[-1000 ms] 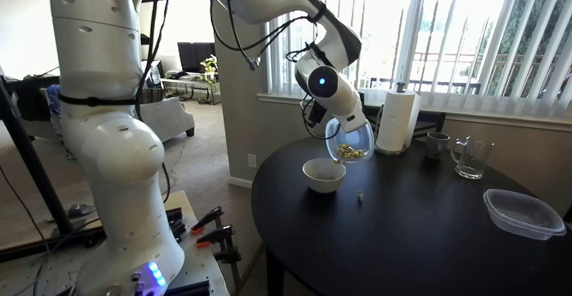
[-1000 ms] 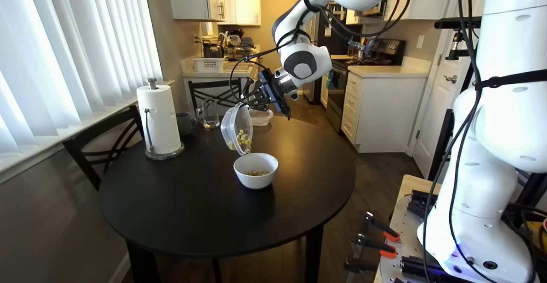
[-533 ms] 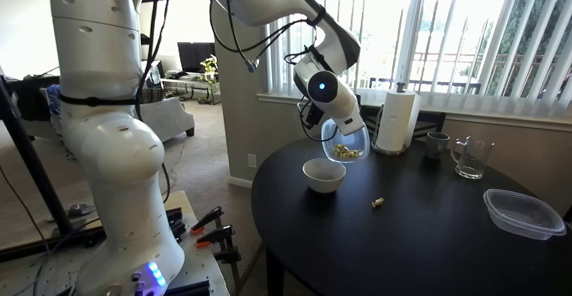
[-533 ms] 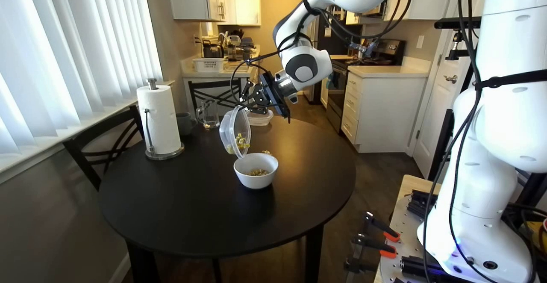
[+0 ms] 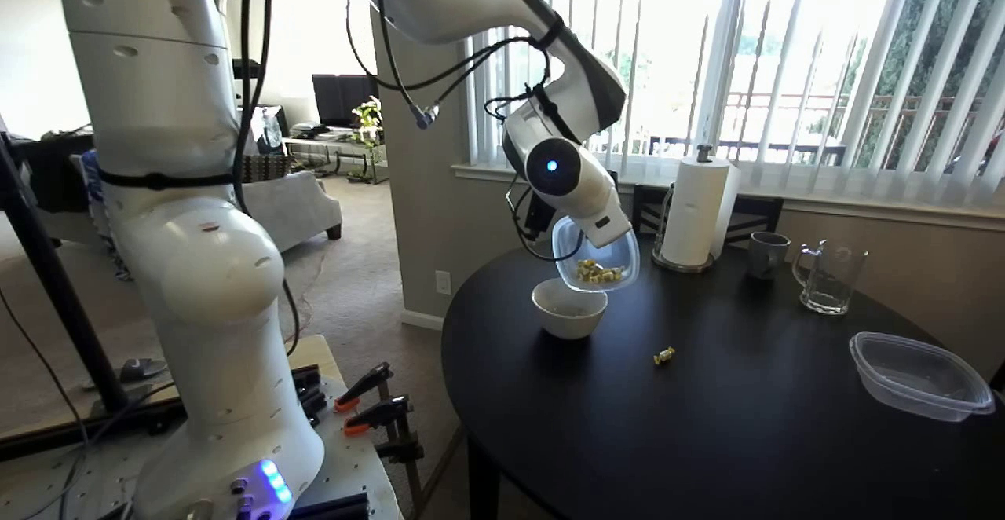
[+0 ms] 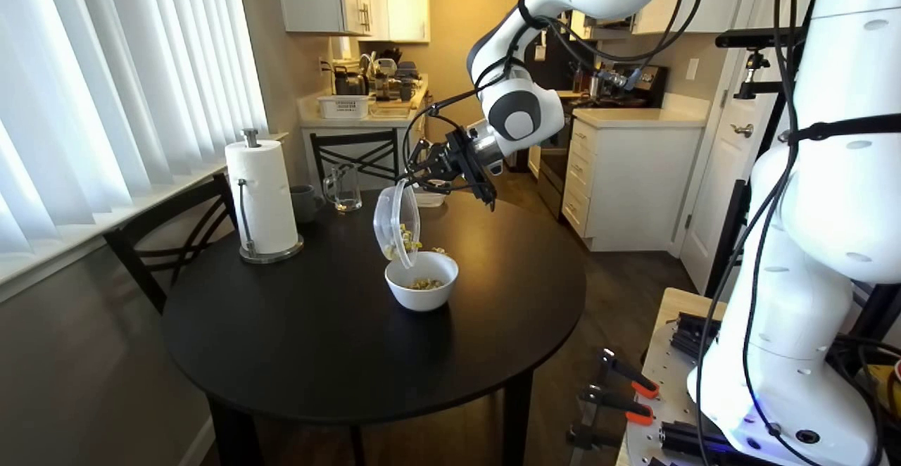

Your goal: Pour the contents of the lunchbox into the bowl

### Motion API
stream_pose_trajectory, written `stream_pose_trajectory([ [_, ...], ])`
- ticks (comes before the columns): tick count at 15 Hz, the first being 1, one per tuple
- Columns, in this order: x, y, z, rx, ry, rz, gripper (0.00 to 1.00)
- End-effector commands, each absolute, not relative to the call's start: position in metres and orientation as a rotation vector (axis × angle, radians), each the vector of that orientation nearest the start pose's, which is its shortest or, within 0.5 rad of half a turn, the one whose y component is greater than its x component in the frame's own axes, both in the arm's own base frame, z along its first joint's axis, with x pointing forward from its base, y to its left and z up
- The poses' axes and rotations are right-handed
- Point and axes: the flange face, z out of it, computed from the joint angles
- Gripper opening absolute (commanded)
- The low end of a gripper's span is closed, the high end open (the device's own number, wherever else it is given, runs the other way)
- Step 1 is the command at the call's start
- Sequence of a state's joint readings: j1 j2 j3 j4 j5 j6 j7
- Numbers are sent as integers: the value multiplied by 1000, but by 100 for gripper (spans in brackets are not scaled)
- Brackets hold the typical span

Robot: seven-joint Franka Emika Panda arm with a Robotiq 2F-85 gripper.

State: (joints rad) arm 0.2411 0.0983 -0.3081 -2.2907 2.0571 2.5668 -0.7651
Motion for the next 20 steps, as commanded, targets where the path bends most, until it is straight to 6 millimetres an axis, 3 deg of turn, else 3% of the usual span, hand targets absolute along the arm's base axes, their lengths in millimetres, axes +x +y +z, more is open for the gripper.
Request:
stream_pose_trajectory([
  [1, 498, -50, 320, -1748, 1037, -677, 4],
  [14, 495, -50, 327, -1673, 905, -617, 4],
  [20, 496, -64, 332, -1580, 847, -581, 4],
])
